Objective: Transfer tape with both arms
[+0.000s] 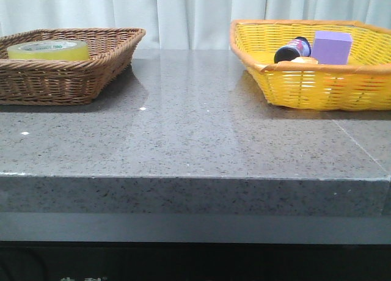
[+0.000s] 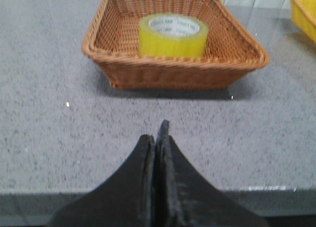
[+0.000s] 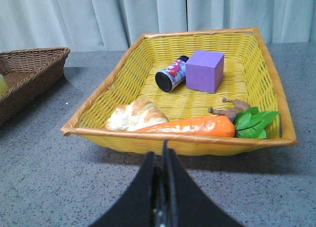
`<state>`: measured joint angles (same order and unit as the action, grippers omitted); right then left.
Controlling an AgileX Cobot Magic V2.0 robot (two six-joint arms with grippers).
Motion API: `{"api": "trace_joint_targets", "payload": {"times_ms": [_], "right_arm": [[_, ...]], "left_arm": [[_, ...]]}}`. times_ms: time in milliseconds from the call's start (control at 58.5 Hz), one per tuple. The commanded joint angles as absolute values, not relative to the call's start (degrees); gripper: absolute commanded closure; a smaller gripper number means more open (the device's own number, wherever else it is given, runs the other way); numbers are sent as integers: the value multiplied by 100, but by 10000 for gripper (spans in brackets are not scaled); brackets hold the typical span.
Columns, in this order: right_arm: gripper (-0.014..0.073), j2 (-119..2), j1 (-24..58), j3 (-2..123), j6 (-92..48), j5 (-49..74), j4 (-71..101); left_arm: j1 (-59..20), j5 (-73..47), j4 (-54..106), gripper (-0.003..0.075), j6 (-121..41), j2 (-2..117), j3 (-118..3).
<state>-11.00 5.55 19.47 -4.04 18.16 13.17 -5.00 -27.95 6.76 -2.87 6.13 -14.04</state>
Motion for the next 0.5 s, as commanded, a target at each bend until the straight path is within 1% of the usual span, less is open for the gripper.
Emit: {"api": "trace_joint_targets", "payload": {"times_ms": [0, 137, 274, 479], "right_arm": [[683, -1160, 533, 2083, -413, 1350, 1373], [683, -1160, 533, 2083, -413, 1350, 1373], [683, -1160, 533, 2083, -413, 1357, 1373], [683, -1160, 533, 2083, -413, 1370, 1373]], "left_arm": [[-495, -2321, 751, 740, -247, 355, -1297], [-495, -2321, 751, 740, -247, -148, -983], [-495, -2263, 751, 740, -247, -134, -792], [-495, -1420, 751, 740, -247, -146, -413]]}}
